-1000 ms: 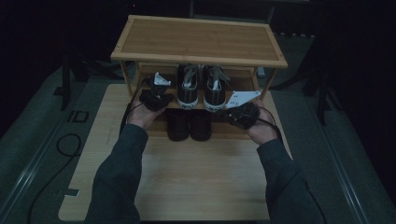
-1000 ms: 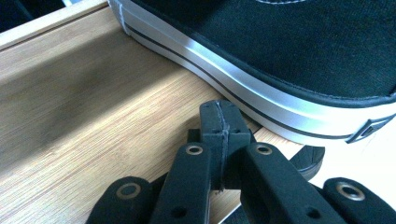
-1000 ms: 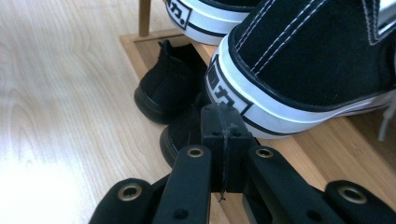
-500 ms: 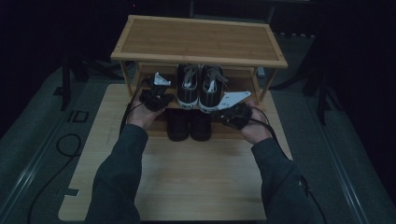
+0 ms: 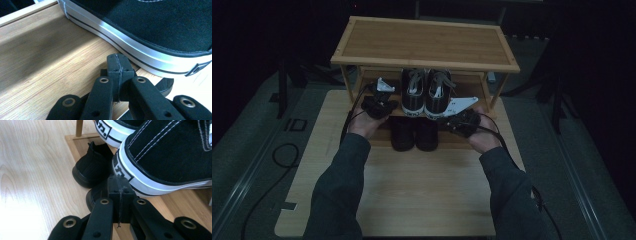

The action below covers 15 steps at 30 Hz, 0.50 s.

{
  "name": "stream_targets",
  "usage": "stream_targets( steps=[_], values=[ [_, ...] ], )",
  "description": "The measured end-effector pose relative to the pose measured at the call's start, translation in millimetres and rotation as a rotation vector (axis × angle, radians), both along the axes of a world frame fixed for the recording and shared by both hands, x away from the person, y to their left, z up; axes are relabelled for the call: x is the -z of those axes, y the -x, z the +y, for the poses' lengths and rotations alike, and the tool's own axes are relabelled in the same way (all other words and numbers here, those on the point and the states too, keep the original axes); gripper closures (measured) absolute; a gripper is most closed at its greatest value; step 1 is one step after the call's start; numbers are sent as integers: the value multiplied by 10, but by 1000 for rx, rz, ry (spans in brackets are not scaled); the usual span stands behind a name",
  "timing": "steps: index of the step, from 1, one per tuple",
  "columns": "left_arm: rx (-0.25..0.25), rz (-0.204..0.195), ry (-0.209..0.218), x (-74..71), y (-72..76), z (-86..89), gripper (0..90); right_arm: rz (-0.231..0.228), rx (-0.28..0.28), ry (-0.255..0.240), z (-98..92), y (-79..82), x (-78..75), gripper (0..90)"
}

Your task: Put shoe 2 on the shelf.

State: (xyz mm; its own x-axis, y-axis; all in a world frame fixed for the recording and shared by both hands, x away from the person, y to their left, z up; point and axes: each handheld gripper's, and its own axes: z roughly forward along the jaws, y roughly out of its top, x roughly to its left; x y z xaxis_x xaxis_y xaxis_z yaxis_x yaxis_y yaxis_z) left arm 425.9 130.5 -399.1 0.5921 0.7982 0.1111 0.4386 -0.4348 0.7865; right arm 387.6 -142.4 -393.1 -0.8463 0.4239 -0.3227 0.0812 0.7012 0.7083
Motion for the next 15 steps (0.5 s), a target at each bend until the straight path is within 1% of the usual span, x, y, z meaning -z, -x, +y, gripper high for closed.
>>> stream_targets(
  steps=[5,6,10,15],
  values=[
    [1,-3,-2,1,1,1,900,-7,2,24,20,4,10,900],
    [1,-3,-1,2,1,2,900,-15,2,28,23,7,18,900],
    [1,-3,-3,1,1,1,900,-23,14,34,30,13,18,900],
    [-1,-3,-2,1,1,1,900,-30,15,33,44,7,23,900]
  ],
)
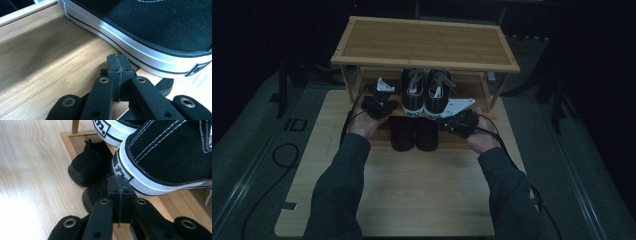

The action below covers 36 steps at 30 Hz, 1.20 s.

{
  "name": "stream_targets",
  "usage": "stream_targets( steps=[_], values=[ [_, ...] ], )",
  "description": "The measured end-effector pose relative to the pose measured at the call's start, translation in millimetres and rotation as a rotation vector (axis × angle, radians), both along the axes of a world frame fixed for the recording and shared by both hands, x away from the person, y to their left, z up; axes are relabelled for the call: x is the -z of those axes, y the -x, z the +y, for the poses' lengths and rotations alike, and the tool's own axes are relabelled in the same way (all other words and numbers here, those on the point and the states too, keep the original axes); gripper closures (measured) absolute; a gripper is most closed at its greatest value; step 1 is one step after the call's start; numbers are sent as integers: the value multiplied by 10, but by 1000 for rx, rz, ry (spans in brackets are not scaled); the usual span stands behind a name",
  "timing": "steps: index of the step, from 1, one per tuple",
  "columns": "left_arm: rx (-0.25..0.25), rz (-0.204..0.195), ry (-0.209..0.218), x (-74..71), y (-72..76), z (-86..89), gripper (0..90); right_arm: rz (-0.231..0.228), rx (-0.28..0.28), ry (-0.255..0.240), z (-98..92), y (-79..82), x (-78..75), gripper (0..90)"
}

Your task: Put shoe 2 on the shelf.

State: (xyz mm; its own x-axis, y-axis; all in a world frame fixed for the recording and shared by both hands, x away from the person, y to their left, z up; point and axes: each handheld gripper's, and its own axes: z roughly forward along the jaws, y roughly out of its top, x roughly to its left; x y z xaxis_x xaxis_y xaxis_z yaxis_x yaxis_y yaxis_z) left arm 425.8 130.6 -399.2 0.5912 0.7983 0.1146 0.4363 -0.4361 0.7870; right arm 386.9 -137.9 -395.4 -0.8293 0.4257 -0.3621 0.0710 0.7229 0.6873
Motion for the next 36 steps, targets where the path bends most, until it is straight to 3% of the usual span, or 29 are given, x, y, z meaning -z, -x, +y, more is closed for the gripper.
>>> stream_targets(
  steps=[19,26,36],
  values=[
    [2,5,16,4,-4,13,900,-13,22,-20,37,19,31,900],
    [-8,-4,59,34,8,37,900,12,5,8,14,29,118,900],
    [-16,6,61,20,1,32,900,40,18,11,-127,24,169,891]
  ],
)
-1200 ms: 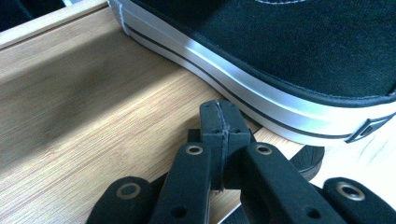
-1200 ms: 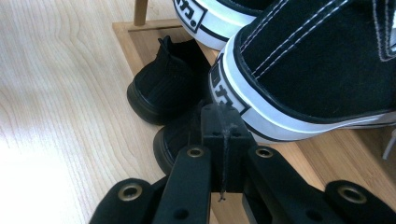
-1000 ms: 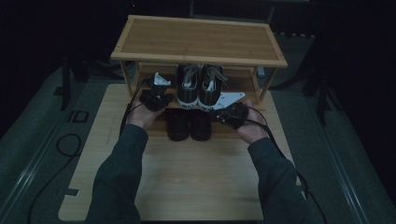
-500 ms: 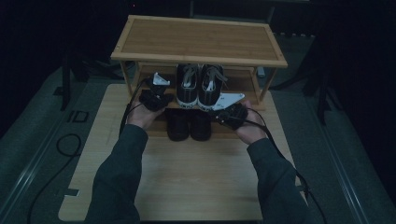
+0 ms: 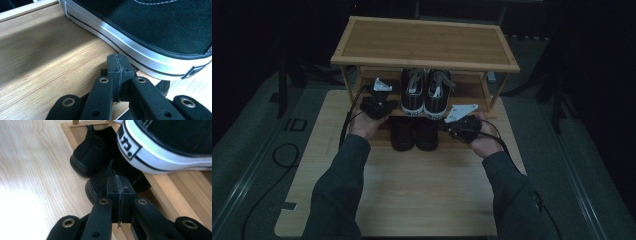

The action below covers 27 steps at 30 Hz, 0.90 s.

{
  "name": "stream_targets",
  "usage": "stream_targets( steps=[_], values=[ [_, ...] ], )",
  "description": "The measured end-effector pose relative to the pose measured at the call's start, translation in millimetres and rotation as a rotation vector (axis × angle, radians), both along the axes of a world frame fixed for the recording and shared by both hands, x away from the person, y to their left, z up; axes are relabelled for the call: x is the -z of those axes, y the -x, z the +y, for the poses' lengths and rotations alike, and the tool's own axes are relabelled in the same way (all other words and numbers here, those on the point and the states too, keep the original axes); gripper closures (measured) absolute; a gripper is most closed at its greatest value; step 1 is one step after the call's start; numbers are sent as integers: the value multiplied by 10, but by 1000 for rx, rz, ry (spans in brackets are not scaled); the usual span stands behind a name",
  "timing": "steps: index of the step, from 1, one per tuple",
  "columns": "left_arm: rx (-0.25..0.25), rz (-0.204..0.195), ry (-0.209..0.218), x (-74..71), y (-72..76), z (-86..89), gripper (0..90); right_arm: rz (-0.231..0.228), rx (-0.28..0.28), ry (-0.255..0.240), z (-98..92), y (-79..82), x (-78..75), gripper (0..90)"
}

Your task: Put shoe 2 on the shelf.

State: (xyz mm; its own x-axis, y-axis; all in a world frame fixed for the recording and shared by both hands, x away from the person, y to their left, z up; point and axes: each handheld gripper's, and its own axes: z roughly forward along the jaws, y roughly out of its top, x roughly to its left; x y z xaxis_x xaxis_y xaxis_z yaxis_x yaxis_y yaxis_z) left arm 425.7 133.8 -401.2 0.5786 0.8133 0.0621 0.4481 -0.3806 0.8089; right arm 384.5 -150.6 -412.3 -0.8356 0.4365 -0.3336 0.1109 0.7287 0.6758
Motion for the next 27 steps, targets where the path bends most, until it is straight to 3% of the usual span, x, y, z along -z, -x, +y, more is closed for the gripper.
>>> stream_targets(
  steps=[11,27],
  values=[
    [-31,14,-15,-27,-7,17,900,20,7,1,-77,-5,78,877],
    [-18,2,-27,-112,92,92,878,54,17,18,-156,9,186,863]
  ],
)
